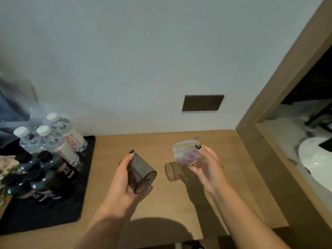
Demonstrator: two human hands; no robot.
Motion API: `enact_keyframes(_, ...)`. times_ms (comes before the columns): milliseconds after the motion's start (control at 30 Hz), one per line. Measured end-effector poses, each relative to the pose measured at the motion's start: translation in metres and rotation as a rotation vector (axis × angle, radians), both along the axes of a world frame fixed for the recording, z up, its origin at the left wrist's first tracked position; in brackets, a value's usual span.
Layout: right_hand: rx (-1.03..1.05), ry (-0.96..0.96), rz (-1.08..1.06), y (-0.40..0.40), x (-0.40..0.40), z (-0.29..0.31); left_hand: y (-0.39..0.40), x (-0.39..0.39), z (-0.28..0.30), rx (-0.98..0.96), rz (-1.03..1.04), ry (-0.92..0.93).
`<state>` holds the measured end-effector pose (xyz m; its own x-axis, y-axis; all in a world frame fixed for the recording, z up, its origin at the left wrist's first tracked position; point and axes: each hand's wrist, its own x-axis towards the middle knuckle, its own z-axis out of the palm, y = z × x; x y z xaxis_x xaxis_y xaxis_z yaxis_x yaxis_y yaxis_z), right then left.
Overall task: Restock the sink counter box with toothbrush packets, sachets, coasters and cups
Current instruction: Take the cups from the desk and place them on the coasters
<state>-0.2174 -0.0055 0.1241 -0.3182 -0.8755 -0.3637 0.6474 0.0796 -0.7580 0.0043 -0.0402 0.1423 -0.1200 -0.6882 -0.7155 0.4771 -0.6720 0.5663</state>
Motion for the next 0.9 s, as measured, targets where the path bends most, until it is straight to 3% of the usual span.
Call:
enact_keyframes(167, -0.085, -0.122, -0.03, 0.035, -0.01, 0.034, -0.001, -0.04, 0.019, -0.074, -0.163, -0.011)
enact_keyframes(333, -0.018, 0.036, -0.112, 0.07, -0.027, 0.064, 0.015, -0.076, 0.04, -0.081, -0.282, 0.055)
enact_keyframes(567, -0.007, 0.093, -0.184, 0.115, -0.053, 0.072, 0.052, -0.105, 0.065, -0.104, -0.373, 0.187)
enact_keyframes(900, 0.117, 0.28, -0.305, 0.251, -0.115, 0.082, 0.161, -0.184, 0.079, -0.132, -0.507, 0.245)
